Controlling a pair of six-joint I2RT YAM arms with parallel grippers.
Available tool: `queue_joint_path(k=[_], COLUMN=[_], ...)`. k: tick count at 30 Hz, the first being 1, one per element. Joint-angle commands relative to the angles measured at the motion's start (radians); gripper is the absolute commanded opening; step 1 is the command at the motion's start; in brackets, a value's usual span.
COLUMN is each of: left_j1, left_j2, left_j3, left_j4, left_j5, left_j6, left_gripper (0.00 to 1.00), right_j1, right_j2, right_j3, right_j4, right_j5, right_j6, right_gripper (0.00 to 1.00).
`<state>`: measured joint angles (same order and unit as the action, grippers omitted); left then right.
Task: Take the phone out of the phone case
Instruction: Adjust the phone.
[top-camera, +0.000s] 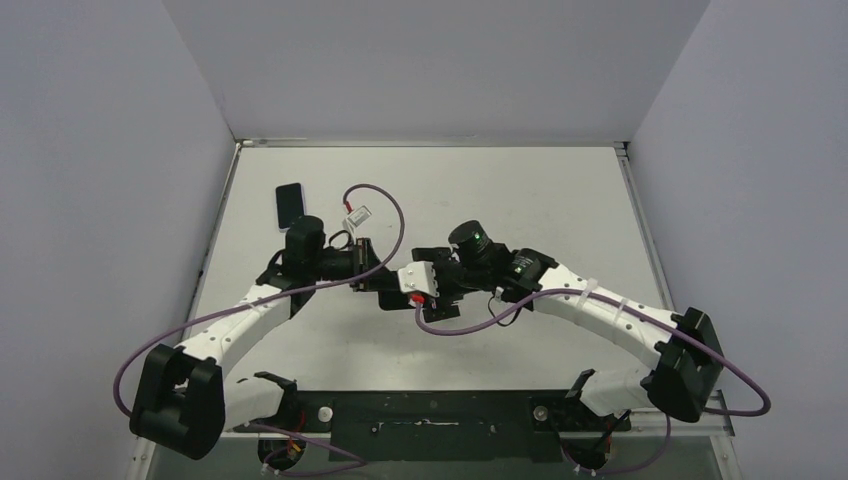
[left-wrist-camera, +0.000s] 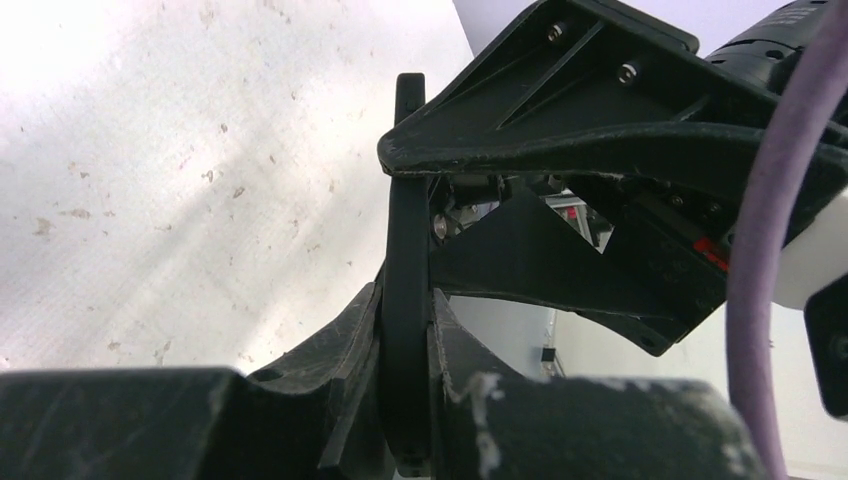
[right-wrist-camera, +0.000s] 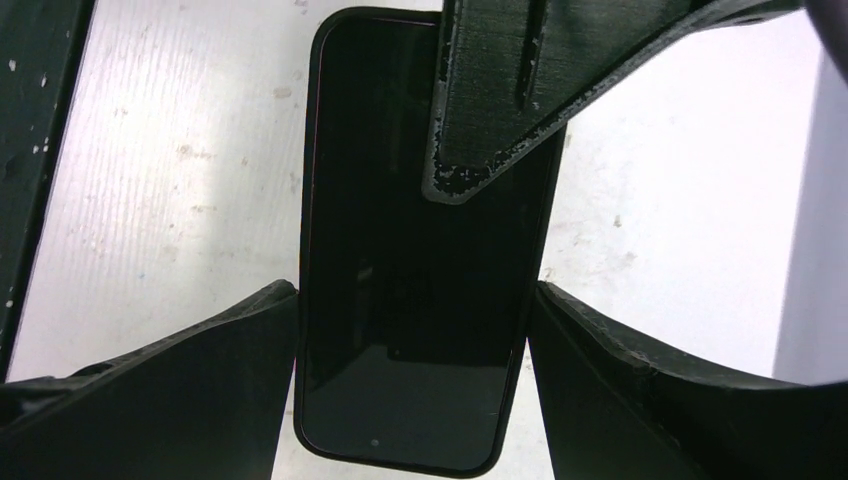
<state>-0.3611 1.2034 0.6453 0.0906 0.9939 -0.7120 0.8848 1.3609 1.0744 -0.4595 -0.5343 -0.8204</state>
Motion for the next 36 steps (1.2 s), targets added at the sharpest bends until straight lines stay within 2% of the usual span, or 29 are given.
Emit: queue_joint_path(k=[1, 2, 3, 10, 14, 18, 24, 27, 32, 36], left_j1=[0.000, 0.001, 0.002, 0.004, 0.002, -0.002, -0.022, -0.046, -0.117, -0.198], left_j2=[-0.111, -0.135, -0.151, -0.296, -0.379, -0.449, -0.507, -0.522, -0.531, -0.499], left_j3=[0.007, -0.006, -0.023, -0.215, -0.307, -0.333, -0.409, -0.417, -0.430, -0.432], left_j4=[0.051, 0.070, 0.097, 0.403, 0.518, 0.511, 0.644, 0.659, 0.724, 0.792], left_j5=[-0.096, -0.135, -0.171, -0.452, -0.585, -0.682, -0.807, -0.859, -0.997, -1.100], left_j6=[-0.003, -0.029, -0.062, -0.332, -0.431, -0.454, -0.563, -0.575, -0.589, -0.593], left_gripper=[0.00, 0.00, 0.00, 0.00, 0.00, 0.00, 0.00, 0.00, 0.00, 0.00], right_j1=[-0.035, -0.051, -0.067, -0.235, -0.238, -0.238, -0.239, -0.238, -0.228, -0.191], right_j2=[-0.136, -0.158, -0.182, -0.345, -0.444, -0.504, -0.521, -0.503, -0.449, -0.389], right_j3=[-0.052, -0.073, -0.101, -0.223, -0.306, -0.390, -0.465, -0.512, -0.554, -0.561], right_j4=[0.260, 0.294, 0.327, 0.571, 0.701, 0.775, 0.848, 0.925, 1.045, 1.115], right_j5=[0.023, 0.025, 0.029, 0.021, 0.164, 0.307, 0.338, 0.324, 0.254, 0.266], right_j6=[0.118, 0.150, 0.194, 0.619, 0.934, 1.184, 1.359, 1.478, 1.613, 1.694], right_gripper=[0.82, 0.97, 1.00, 1.00, 1.00, 1.00, 1.00, 1.00, 1.00, 1.00])
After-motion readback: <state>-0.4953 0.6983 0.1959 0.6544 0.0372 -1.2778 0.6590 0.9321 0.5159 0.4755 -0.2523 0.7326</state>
